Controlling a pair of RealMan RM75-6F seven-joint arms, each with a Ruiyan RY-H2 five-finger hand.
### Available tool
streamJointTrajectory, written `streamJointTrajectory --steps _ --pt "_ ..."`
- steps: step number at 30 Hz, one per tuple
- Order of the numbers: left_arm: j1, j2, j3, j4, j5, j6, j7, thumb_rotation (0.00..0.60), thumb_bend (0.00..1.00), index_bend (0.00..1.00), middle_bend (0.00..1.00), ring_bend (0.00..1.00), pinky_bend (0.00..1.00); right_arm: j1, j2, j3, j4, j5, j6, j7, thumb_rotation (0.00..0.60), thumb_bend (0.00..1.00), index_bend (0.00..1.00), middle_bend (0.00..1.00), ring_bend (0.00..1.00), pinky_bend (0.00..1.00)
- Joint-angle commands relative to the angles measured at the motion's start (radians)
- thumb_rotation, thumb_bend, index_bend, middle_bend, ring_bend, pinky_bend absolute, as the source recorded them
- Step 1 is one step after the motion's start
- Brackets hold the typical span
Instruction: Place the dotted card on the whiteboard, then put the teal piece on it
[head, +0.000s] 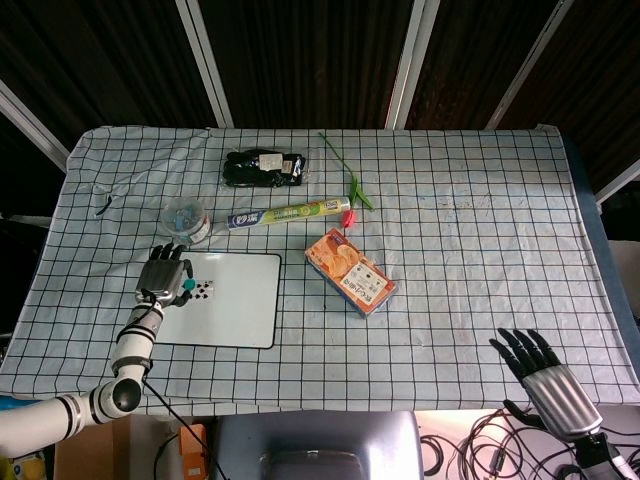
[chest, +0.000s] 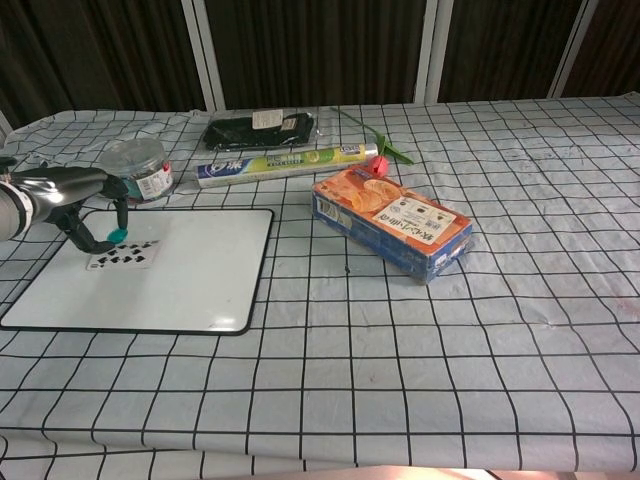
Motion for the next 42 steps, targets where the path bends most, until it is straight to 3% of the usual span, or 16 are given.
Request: streamJointTrajectory --steps 1,7,14,19,24,29,33,37,42 --pt "-0.006 -0.011 0.009 0.009 0.006 -0.002 0.003 0.6 0.35 0.47 0.09 0.0 0.07 -0.002 0.002 0.001 0.002 0.002 0.005 0.005 0.6 0.17 0.0 0.0 0.0 0.0" --pt "-0.012 -0.027 0.021 0.021 -0.008 0.0 0.016 0.6 0.34 0.45 0.09 0.0 0.07 -0.005 0.004 0.0 0.004 -0.001 0.012 0.012 0.6 0.17 0.0 0.0 0.0 0.0" --pt "-0.014 -0.004 0.027 -0.001 -0.034 -0.015 0.015 0.6 0.34 0.25 0.07 0.0 0.06 -0.007 0.007 0.001 0.005 -0.002 0.02 0.018 0.6 0.17 0.0 0.0 0.0 0.0" --pt "0.002 0.044 0.037 -0.076 -0.002 0.016 0.001 0.6 0.34 0.23 0.07 0.0 0.06 -0.008 0.005 0.003 0.006 0.0 0.021 0.015 0.6 0.17 0.0 0.0 0.0 0.0" --pt "0.09 0.168 0.085 -0.235 0.149 0.122 -0.072 0.6 0.34 0.12 0.05 0.0 0.07 -0.012 0.004 0.002 0.008 0.001 0.027 0.013 0.6 0.17 0.0 0.0 0.0 0.0" --pt "0.268 0.294 0.188 -0.326 0.404 0.286 -0.276 0.6 0.34 0.0 0.0 0.0 0.02 -0.02 -0.001 0.002 0.009 0.003 0.034 0.0 0.6 0.17 0.0 0.0 0.0 0.0" --pt "0.42 0.311 0.27 -0.267 0.598 0.451 -0.467 0.6 0.35 0.0 0.0 0.0 0.0 -0.021 -0.011 0.004 0.006 0.007 0.023 -0.024 0.6 0.17 0.0 0.0 0.0 0.0" --pt "0.497 0.274 0.311 -0.163 0.686 0.517 -0.537 0.6 0.35 0.0 0.0 0.0 0.0 -0.017 -0.019 0.007 -0.001 0.011 0.011 -0.044 0.6 0.17 0.0 0.0 0.0 0.0" --pt "0.507 0.272 0.294 -0.145 0.703 0.507 -0.524 0.6 0.34 0.0 0.0 0.0 0.0 -0.01 -0.026 0.009 -0.011 0.013 -0.006 -0.065 0.6 0.17 0.0 0.0 0.0 0.0"
